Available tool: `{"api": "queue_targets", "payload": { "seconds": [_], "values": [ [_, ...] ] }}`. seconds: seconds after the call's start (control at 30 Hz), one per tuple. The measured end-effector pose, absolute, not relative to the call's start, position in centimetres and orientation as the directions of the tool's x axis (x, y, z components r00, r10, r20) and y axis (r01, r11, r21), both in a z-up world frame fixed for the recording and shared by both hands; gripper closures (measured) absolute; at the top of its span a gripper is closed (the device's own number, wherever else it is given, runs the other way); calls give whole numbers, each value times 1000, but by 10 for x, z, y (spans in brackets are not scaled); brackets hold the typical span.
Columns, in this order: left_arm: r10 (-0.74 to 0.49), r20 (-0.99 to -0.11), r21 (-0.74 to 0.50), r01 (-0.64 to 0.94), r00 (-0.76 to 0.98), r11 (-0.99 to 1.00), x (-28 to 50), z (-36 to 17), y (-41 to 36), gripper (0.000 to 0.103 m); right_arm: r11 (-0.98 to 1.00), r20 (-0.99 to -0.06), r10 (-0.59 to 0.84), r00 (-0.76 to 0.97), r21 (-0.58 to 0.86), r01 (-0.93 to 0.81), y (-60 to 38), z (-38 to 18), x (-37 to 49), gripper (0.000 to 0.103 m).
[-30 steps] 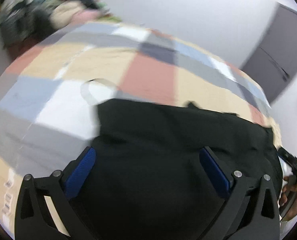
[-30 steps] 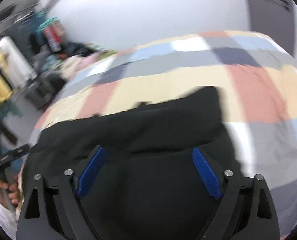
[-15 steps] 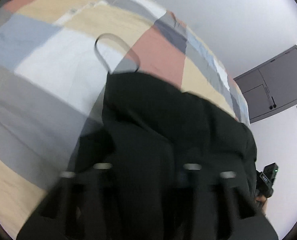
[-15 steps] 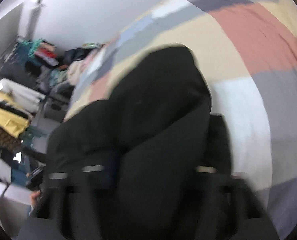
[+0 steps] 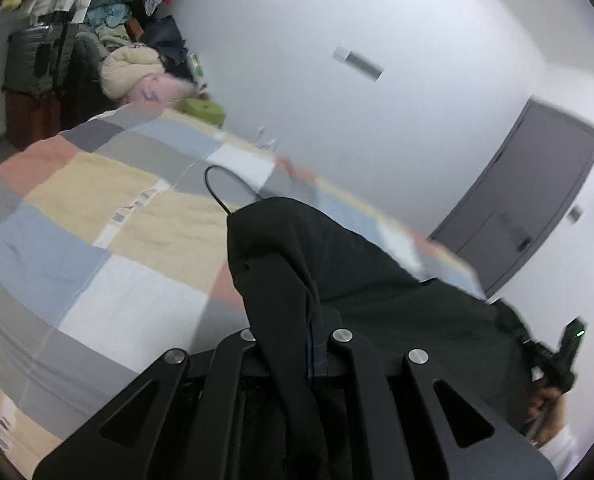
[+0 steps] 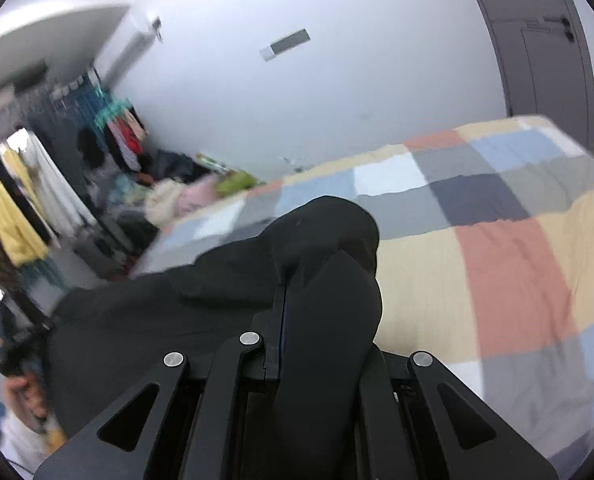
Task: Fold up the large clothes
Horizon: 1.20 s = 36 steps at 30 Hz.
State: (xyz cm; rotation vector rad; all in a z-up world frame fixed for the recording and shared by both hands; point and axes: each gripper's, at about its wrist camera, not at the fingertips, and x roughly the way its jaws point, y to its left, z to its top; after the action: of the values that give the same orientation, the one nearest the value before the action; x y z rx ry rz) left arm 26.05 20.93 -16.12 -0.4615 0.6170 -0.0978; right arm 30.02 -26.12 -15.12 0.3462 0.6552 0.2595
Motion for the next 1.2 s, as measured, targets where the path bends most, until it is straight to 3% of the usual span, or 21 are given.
{"api": "queue_targets", "payload": {
  "seconds": [0.13,0.3,0.57,0.63,0.7,0.77,0.83,0.9,0.93,1.0,1.03,1.07,1.2],
  "values": [
    [-180,-665,-374,-114,725,921,288,-210,204,97,931,-650,289,702,361,-49,-263,-193,322,98],
    [-155,-746,-338,-166,648,927,286,-253,207,96,951,-724,246,644,308,-17,-266,-235,318,99],
    [-139,-785,-298,-171,603,939,278,-269,203,96,965,-774,216,595,261,-11,-259,-262,314,98],
    [-128,-789,-282,-169,601,944,275,-262,202,93,962,-772,219,597,271,-2,-262,-257,308,95],
    [-129,-803,-281,-178,582,943,273,-258,203,83,957,-772,230,592,289,4,-265,-251,302,92],
    [-158,-805,-309,-177,571,934,270,-256,205,69,954,-766,240,597,301,4,-269,-243,294,74],
    [-184,-794,-338,-169,579,926,261,-247,206,53,941,-752,270,601,339,1,-274,-234,284,64],
    [-179,-782,-336,-163,597,928,252,-235,203,25,940,-746,276,606,342,-6,-275,-223,276,59],
    [-156,-774,-319,-164,613,933,247,-225,200,19,943,-747,271,607,332,-12,-274,-215,272,55],
    [-150,-756,-313,-151,637,938,236,-206,197,15,942,-741,280,611,335,-26,-272,-202,267,43],
    [-153,-753,-316,-148,639,937,232,-198,196,14,937,-733,295,613,348,-34,-272,-194,265,28],
    [-149,-753,-312,-149,641,938,229,-193,195,13,938,-729,290,620,346,-32,-271,-187,262,19],
    [-100,-730,-269,-149,676,952,209,-153,186,10,953,-707,245,664,300,-32,-266,-154,247,10]
  ]
}}
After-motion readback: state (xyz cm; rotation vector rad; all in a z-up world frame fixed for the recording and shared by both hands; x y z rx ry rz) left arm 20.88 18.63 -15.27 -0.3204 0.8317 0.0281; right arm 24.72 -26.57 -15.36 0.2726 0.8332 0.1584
